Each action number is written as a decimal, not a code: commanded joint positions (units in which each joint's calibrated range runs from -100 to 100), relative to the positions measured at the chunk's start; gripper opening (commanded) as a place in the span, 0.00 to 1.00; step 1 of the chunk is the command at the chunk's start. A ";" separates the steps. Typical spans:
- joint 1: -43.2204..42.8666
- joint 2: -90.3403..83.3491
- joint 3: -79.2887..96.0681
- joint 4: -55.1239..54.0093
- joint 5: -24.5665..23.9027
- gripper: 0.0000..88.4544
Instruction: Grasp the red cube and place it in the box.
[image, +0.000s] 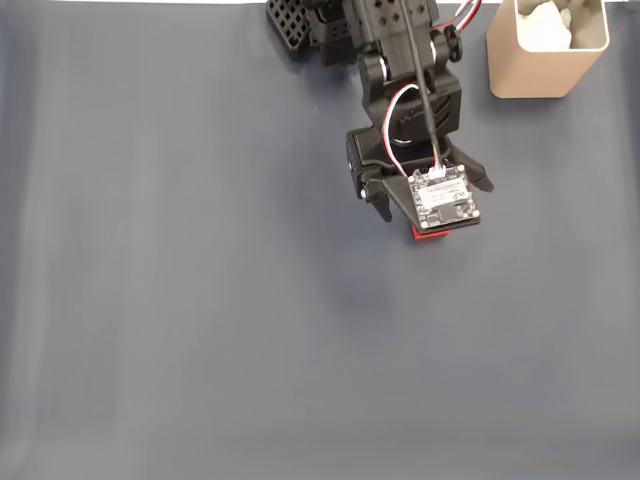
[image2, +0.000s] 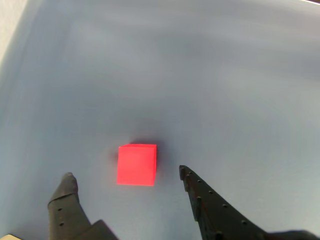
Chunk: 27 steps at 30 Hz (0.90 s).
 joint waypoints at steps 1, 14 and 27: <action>-0.76 0.91 -1.22 -1.16 -0.39 0.54; -1.47 5.06 -3.23 -2.89 -0.88 0.54; -2.61 7.05 -4.78 -3.21 -1.07 0.54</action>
